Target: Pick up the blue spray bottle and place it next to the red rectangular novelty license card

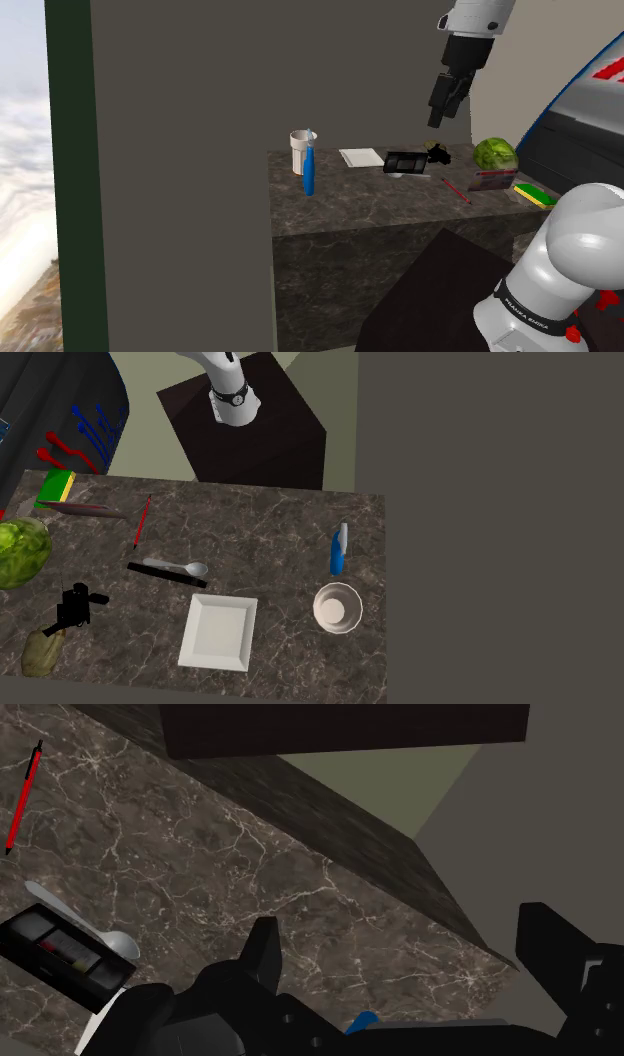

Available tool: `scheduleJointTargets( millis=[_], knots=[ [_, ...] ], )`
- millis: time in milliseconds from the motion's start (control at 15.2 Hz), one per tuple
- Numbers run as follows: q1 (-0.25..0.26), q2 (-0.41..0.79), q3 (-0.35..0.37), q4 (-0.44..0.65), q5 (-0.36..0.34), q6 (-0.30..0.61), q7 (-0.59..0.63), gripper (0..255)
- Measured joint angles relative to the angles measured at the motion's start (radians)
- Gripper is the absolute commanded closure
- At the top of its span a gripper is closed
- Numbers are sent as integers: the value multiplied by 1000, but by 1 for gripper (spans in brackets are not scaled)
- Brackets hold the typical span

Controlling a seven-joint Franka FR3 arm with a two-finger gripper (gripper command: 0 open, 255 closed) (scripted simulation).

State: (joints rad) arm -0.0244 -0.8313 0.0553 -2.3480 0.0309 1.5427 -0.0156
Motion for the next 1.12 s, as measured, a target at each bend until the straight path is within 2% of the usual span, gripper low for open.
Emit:
scheduleJointTargets(
  millis=[132,528,1122],
  knots=[
    [-2,15,4,2,2,12,8,0],
    [-27,216,52,78,10,126,100,0],
    [-66,577,115,293,-21,251,263,0]
  ],
)
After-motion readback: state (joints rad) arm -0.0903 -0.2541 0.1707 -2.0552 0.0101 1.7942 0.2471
